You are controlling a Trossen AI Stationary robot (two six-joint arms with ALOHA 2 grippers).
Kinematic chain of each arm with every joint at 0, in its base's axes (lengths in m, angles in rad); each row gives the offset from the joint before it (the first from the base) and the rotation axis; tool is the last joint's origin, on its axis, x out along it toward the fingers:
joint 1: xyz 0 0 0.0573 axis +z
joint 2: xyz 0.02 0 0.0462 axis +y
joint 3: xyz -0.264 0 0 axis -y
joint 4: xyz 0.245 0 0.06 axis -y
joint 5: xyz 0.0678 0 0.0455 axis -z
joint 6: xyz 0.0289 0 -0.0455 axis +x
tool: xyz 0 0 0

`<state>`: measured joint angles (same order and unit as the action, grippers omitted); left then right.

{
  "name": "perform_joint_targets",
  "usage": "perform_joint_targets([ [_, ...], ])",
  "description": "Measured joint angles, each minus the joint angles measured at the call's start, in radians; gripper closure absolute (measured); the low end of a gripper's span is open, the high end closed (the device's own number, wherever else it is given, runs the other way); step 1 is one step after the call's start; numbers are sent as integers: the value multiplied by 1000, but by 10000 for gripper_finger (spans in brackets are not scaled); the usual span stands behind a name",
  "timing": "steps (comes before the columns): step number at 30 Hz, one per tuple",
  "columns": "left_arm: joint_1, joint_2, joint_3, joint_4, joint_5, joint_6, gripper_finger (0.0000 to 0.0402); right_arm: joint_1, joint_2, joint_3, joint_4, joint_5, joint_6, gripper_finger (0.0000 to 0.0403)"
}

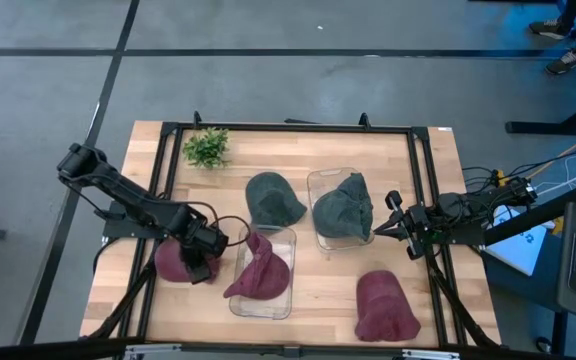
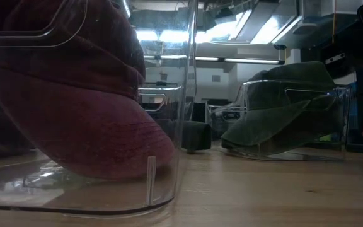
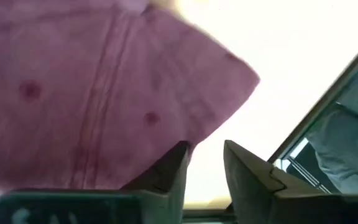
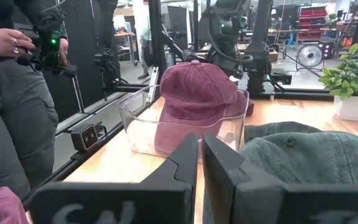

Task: Pick & Place hat
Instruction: Put the top red cap into the left transparent bin

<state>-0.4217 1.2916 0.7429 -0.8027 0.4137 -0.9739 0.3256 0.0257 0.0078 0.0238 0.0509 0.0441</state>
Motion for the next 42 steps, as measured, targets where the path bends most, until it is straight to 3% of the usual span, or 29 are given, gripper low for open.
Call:
perform_joint_targets([
  [10, 18, -53, 97, 49, -36, 360, 236, 0, 0, 0, 0, 0, 0, 377],
  [19, 97, -73, 197, -10, -49, 821, 232, 0, 0, 0, 0, 0, 0, 377],
  [23, 127, -49, 198, -80, -113, 1022, 236, 0, 0, 0, 0, 0, 0, 377],
  [29, 121, -30, 197, -124, -220, 1442, 242, 0, 0, 0, 0, 0, 0, 377],
  [35, 112, -30, 121, -92, -280, 1826, 242, 0, 0, 0, 0, 0, 0, 377],
  [42, 63, -36, -26, 127, -279, 1946, 249, 0, 0, 0, 0, 0, 0, 377],
])
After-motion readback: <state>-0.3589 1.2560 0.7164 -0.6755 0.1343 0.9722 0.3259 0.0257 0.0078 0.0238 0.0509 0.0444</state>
